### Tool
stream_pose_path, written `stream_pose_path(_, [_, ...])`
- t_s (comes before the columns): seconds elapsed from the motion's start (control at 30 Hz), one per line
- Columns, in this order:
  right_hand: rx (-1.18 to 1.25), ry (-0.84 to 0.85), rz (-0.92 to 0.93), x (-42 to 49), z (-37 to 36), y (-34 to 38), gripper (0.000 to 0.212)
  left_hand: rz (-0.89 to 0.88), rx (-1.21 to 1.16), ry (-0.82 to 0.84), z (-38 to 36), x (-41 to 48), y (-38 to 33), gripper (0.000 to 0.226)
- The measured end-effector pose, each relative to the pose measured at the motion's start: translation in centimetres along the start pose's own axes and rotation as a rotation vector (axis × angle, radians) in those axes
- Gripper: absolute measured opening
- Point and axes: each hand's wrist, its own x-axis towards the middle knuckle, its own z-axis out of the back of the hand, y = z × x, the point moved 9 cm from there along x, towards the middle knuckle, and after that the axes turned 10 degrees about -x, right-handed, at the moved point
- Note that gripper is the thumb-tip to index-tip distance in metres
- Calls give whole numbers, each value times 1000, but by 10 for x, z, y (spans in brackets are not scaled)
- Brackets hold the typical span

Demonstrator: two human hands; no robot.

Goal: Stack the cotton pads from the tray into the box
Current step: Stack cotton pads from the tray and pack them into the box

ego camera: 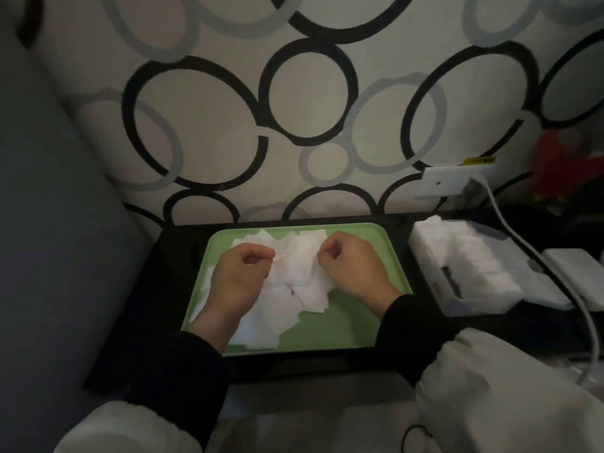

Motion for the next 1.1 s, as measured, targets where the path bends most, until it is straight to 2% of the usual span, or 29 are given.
stream_pose_path(0.1, [-125, 41, 11, 0, -6, 7, 22, 24, 18, -8, 13, 5, 5, 19])
stream_pose_path(0.2, [-189, 79, 7, -1, -8, 14, 30, 23, 8, -7, 20, 5, 5, 16])
stream_pose_path(0.27, [-262, 76, 0, -1, -11, 18, 28, 17, -3, -1, 22, 4, 4, 14])
stream_pose_path(0.33, [-253, 74, -25, 1, -16, 18, 17, 13, -5, 6, 23, 3, 3, 14])
stream_pose_path(0.4, [-144, 92, -61, 0, -18, 16, 10, 16, -10, 10, 23, 1, 1, 14])
stream_pose_path(0.6, [169, 23, -84, -8, 2, 17, 8, -17, -21, 24, 25, -5, -4, 13])
stream_pose_path(0.8, [345, -106, -255, -35, 26, -13, 9, -66, 7, 76, 17, -13, -10, 13])
stream_pose_path(0.9, [635, -73, -309, -52, 19, -16, 13, -94, -11, 135, 5, -17, -15, 14])
stream_pose_path(1.1, [696, 106, -86, -51, 19, 30, 29, -45, -135, 338, -21, -29, -21, 35])
